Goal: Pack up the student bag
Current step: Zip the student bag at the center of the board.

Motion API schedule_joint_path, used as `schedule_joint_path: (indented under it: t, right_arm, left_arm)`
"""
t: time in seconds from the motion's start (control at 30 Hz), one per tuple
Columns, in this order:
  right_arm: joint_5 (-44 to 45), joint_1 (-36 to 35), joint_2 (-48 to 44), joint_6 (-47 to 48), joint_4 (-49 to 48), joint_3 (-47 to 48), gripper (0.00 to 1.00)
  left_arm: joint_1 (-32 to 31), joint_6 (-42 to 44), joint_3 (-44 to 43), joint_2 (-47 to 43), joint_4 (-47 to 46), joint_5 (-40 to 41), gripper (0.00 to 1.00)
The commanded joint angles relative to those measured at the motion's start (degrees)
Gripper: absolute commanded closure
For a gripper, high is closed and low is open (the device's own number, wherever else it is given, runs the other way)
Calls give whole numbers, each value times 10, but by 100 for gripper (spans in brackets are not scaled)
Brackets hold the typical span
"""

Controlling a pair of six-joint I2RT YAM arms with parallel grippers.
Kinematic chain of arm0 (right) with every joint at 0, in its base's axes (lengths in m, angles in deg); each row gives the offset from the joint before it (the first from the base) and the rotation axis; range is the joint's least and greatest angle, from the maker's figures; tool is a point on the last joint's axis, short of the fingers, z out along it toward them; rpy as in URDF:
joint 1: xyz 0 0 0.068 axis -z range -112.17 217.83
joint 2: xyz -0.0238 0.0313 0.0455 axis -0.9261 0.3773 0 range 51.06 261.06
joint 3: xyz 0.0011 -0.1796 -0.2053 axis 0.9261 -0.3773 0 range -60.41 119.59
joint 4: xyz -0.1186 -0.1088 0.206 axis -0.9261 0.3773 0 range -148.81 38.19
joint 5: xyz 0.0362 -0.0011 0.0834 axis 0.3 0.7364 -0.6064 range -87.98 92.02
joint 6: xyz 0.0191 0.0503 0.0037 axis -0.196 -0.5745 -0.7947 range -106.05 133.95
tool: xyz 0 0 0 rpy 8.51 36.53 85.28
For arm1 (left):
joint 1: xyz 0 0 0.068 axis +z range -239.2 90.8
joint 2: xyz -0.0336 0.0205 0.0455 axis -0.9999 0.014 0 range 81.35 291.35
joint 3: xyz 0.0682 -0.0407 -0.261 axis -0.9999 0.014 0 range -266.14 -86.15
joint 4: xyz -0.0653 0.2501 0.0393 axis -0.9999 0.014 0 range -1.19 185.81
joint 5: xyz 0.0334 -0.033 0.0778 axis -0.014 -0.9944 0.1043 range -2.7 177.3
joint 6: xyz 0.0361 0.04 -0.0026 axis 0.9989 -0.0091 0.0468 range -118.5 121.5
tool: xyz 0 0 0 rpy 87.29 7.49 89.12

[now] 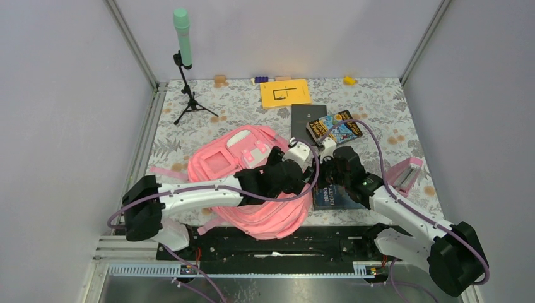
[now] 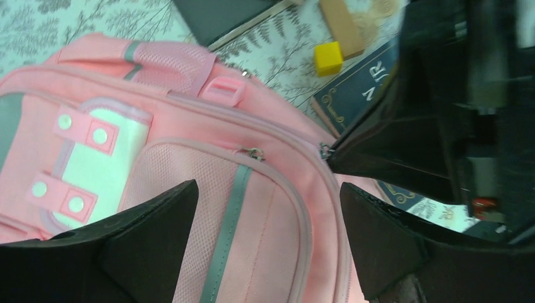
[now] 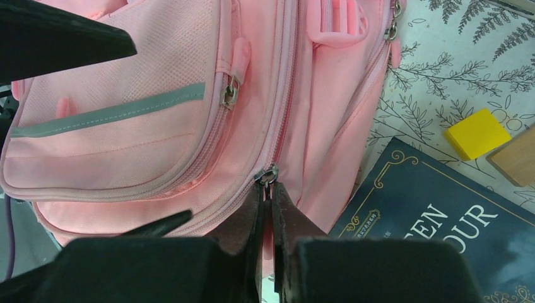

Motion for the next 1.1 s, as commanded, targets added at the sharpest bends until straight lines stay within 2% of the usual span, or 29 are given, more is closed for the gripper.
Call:
schedule_joint_path:
  t: [0.0, 0.13, 0.33, 0.4, 0.47, 0.63, 0.77, 0.83, 1.07]
  right_arm:
    - [15, 3, -12, -9, -34, 2, 100]
    - [16, 3, -7, -12, -41, 3, 100]
    - [20, 3, -1, -16, -43, 10, 100]
    - [22, 4, -1, -18, -44, 12, 100]
    - [22, 3, -2, -17, -43, 13, 100]
    - [22, 3, -5, -17, -38, 19, 100]
    - [17, 3, -8, -19, -28, 26, 100]
    - [15, 3, -12, -19, -22, 30, 100]
    - [-28, 3, -33, 28, 0, 40, 100]
  left_arm:
    - [-5, -60, -16, 12, 12, 77, 12]
    - [-6, -67, -11, 28, 14, 84, 14]
    - [-12, -66, -14, 56, 19, 88, 12]
    - [-12, -70, -13, 63, 24, 89, 14]
    - [-13, -76, -10, 68, 29, 89, 21]
    - [-17, -77, 1, 65, 38, 98, 65]
    - [-20, -64, 18, 43, 42, 78, 94]
    - [-21, -38, 44, 13, 17, 36, 100]
    - [-22, 24, 153, -125, -68, -84, 100]
